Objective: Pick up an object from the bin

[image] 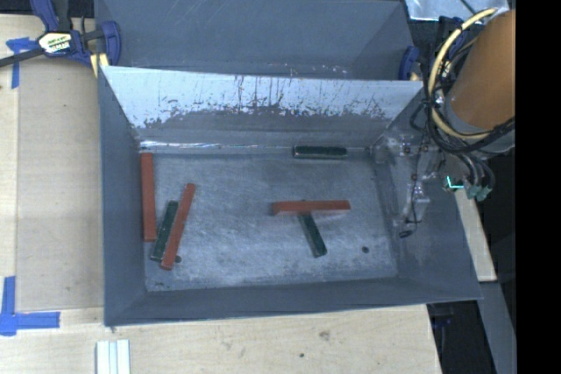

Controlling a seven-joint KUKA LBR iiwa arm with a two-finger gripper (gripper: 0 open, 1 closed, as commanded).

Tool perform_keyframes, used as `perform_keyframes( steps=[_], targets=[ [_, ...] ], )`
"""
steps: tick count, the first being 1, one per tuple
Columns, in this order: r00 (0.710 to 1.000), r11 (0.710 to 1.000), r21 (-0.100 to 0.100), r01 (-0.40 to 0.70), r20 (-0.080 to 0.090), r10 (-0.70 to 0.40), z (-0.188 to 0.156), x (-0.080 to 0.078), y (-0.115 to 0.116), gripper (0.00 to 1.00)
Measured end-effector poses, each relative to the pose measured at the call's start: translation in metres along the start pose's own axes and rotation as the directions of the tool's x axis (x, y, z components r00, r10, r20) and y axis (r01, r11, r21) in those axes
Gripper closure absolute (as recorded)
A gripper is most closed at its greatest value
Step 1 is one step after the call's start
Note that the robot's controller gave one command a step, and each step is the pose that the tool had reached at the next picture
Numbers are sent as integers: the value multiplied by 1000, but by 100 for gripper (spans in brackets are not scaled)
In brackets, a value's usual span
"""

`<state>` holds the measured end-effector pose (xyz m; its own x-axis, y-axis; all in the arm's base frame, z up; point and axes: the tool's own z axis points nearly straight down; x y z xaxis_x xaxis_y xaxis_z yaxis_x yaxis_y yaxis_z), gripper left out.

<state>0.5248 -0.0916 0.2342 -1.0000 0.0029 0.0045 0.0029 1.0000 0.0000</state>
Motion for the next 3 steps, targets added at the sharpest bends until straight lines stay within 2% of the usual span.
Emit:
perform_keyframes(
  steps=[1,2,3],
  targets=[
    [998,998,-1,70,-1,-70,123,16,33,0],
    [983,983,1,183,8,-183,163,-51,50,0],
    [983,983,2,184,10,-184,162,-51,50,100]
  ],
)
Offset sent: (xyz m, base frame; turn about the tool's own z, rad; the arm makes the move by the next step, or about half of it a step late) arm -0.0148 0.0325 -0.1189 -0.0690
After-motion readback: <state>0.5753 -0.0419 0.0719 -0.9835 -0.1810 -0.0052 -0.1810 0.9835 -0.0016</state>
